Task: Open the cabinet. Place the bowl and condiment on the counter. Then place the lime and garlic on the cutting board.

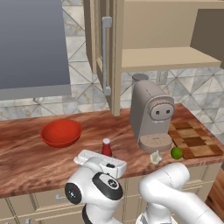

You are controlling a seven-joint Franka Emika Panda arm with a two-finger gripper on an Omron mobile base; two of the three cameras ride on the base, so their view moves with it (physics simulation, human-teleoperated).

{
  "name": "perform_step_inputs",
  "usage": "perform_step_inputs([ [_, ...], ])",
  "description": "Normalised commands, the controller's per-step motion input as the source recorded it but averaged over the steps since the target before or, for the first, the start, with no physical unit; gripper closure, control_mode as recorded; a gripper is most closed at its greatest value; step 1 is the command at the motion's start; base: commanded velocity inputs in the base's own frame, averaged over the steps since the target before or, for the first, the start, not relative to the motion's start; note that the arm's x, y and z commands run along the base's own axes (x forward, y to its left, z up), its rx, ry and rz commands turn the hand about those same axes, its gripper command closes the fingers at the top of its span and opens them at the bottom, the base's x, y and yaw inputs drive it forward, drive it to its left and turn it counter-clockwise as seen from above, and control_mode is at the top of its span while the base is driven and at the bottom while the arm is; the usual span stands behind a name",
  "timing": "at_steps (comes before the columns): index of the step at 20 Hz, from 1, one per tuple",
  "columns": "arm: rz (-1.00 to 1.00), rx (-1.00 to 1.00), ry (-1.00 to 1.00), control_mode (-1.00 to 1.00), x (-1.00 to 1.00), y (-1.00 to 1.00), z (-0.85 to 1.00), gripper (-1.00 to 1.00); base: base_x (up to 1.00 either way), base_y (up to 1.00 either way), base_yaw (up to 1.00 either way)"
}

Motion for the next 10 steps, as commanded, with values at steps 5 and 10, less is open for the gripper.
perform_step_inputs([
  [5, 0.00, 0.03, -0.01, -1.00, 0.18, 0.14, -0.05, 1.00, 0.00, 0.00, 0.00],
  [10, 0.00, 0.04, 0.00, -1.00, 0.32, 0.10, -0.06, 1.00, 0.00, 0.00, 0.00],
])
